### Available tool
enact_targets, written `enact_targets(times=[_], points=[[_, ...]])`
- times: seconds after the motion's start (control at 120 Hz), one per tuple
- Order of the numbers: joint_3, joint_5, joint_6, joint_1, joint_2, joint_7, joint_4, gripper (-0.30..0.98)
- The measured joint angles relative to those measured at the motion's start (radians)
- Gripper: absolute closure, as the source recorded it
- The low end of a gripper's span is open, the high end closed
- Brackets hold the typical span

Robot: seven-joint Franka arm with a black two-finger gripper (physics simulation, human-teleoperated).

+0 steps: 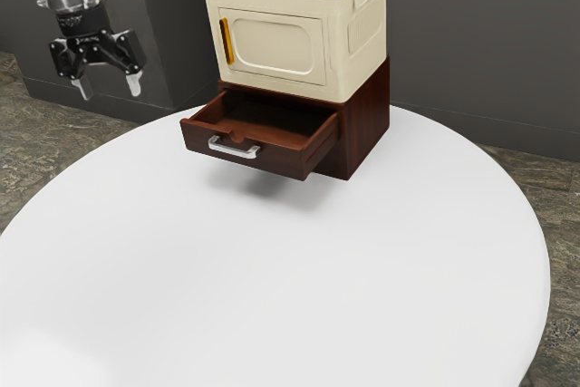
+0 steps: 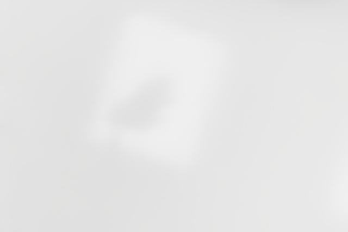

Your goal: Push the drawer handle with one arm to close the drawer

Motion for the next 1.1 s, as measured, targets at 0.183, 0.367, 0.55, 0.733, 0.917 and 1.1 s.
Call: enact_targets(times=[0.183,0.367,0.55,0.733,0.917,1.1], points=[[-0.005,0.054,0.045,-0.071,-0.190,0.019,-0.275,0.00],[0.060,0.126,0.179,-0.079,-0.490,0.037,-0.755,0.06],[0.082,0.179,0.345,-0.076,-0.351,0.089,-0.764,0.35],[0.042,0.167,0.457,-0.077,-0.226,0.135,-0.679,0.55],[0.022,0.129,0.523,-0.075,-0.132,0.170,-0.597,0.63],[0.000,0.102,0.563,-0.079,-0.065,0.195,-0.530,0.66]])
